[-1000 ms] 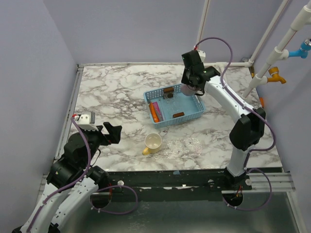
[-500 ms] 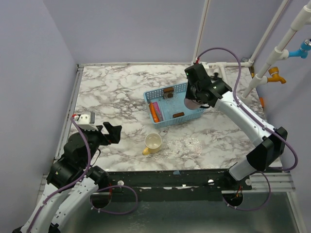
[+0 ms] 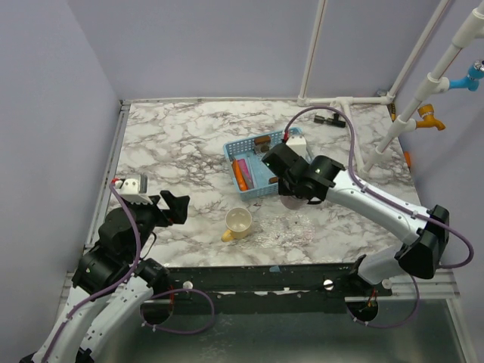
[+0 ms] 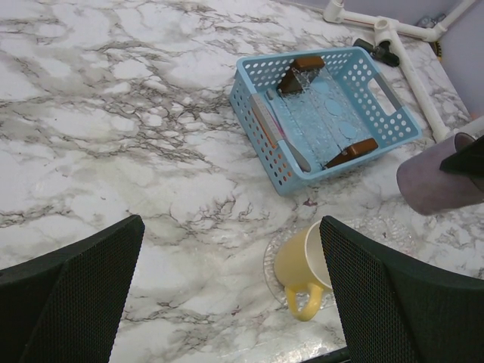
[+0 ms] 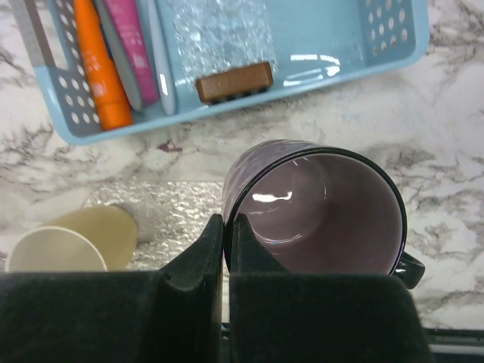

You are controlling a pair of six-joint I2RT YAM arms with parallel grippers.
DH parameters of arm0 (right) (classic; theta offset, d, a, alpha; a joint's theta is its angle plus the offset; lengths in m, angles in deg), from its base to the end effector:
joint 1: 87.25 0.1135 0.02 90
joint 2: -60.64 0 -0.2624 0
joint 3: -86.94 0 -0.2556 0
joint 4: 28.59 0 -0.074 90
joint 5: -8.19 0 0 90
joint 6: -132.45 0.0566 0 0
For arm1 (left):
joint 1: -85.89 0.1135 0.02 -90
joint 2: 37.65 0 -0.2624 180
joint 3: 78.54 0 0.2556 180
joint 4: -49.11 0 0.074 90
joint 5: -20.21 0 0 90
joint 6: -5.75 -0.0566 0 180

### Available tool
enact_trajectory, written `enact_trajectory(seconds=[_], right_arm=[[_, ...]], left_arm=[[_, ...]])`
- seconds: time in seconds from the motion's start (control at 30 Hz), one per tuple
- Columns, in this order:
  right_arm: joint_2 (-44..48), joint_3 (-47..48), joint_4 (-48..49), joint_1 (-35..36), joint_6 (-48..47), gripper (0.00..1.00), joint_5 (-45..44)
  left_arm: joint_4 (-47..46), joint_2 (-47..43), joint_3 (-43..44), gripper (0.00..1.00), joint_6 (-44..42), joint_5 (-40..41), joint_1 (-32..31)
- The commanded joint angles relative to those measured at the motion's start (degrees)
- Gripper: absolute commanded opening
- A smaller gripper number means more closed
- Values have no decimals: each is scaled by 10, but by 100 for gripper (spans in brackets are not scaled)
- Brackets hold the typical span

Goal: Prepare toiletry sets of a toothbrush and toothpaste on the tray

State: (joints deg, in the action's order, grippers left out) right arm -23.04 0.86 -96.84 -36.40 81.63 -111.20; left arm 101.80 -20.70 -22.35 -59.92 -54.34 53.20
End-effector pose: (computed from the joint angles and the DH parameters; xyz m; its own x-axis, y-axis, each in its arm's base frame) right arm 0.2160 0.2213 0.3152 -0.7383 -0.0349 -0.6736 -0.0582 0.9982 0.0120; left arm 0.0856 -0.0370 0.3218 -0.3030 -0.2774 -0.9117 0.1950 0.9184 -0.3442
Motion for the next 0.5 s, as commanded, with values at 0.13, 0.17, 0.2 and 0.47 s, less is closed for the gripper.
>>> enact_trajectory(seconds=[0.13, 0.17, 0.2, 0.47], right_arm=[[52, -67, -55, 54, 104, 1, -67], [55, -79, -55, 58, 111, 1, -67], [59, -92, -54, 62, 120, 1, -65], [84, -170, -28, 75, 174, 1, -49]], left_arm=[[-3, -13, 1, 99, -3, -15, 3], [-3, -13, 1, 99, -3, -15, 3], [-3, -14, 0, 99, -3, -15, 3], [-3, -16, 0, 99, -3, -16, 3]])
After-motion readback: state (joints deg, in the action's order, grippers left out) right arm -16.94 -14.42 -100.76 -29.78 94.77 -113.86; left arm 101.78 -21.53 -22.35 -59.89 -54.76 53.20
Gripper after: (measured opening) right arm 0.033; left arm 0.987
